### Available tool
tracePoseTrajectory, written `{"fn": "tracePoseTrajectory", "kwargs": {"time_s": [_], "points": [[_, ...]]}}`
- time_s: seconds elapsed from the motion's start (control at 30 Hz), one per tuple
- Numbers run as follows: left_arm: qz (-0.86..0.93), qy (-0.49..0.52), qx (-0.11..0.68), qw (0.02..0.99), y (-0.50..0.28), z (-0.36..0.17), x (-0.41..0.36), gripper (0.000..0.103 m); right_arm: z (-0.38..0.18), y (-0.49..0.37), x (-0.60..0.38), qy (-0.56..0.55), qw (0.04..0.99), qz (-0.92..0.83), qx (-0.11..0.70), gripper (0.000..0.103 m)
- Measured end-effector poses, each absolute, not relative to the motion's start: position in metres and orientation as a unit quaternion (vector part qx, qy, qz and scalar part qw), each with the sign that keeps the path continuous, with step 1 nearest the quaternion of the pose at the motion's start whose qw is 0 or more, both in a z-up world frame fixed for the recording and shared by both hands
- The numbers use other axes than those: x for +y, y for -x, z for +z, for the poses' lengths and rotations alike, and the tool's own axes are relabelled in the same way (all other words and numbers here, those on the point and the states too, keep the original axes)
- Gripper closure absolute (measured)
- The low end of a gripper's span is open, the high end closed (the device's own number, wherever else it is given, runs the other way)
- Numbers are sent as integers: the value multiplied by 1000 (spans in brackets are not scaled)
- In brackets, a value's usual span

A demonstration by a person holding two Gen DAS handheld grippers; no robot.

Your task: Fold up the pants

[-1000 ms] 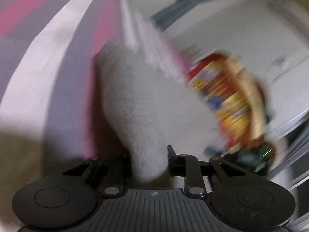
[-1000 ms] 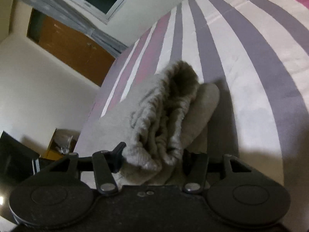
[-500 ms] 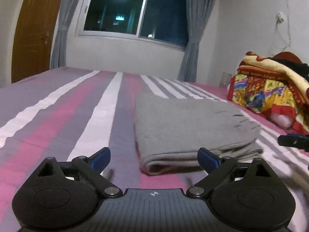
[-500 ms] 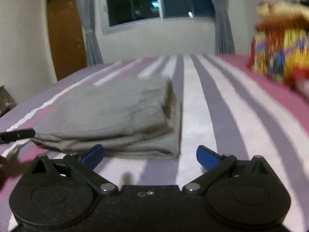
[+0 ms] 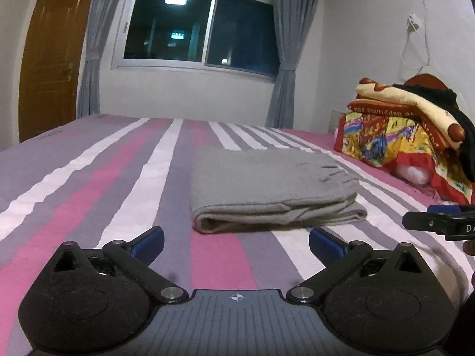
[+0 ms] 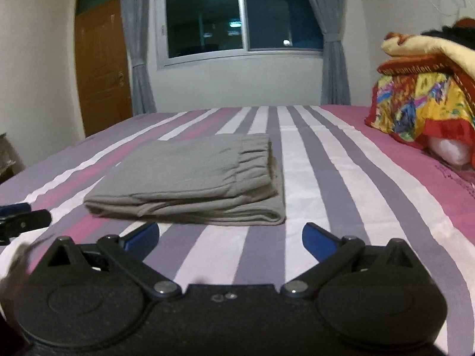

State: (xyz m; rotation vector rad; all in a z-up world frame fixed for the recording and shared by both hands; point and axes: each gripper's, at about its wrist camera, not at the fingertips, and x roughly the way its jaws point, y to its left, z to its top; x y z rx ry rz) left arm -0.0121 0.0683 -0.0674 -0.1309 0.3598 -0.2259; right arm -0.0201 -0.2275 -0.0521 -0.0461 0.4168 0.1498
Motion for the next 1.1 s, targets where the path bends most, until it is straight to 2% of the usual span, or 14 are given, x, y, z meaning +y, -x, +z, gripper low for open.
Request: {"fn": "tracePoseTrajectory", "kwargs": {"time_s": [1.1], "points": [[-112,42,175,977,17,-69,53,0,-56,14,-230,15,974,73,215,1]]}}
